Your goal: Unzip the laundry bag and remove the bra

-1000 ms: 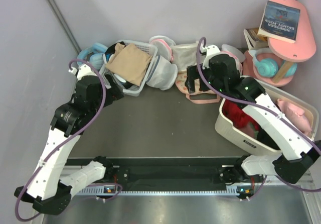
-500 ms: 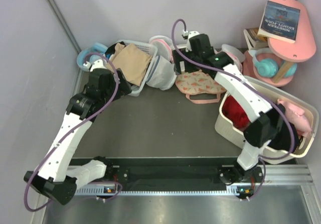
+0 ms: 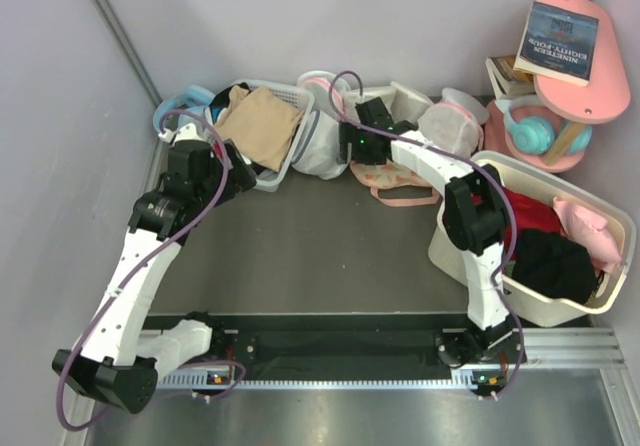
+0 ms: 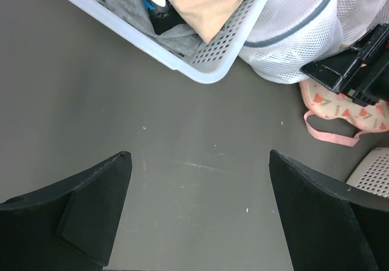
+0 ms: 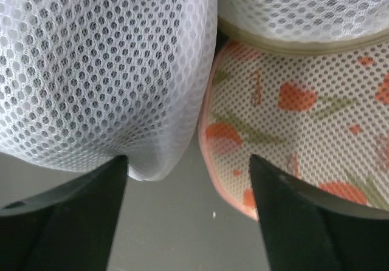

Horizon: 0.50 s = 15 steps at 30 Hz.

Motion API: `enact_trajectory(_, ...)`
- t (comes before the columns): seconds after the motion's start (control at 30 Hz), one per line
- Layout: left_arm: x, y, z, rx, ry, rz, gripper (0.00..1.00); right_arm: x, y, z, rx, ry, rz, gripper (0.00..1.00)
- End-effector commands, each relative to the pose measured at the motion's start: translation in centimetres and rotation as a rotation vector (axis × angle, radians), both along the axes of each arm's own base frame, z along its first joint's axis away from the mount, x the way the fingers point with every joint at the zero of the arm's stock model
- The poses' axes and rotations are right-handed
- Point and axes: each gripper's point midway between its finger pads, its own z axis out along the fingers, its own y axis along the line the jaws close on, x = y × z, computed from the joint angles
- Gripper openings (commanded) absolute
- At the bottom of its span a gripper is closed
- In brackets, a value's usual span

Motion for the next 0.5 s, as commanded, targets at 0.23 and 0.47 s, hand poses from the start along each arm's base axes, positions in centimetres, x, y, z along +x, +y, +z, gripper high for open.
enact_trajectory(0.23, -2.3, -0.6, -0.4, -0.035, 0.014, -0.062, 0.99, -2.2, 0.8, 1.2, 0.264, -0.02, 0.086, 0.0)
enact_trajectory(0.47, -3.6, -3.1, -2.9, -0.142, 0.068, -0.15, 0.99, -12.7, 0.2, 0.7, 0.343, 0.119, 0.261, 0.0)
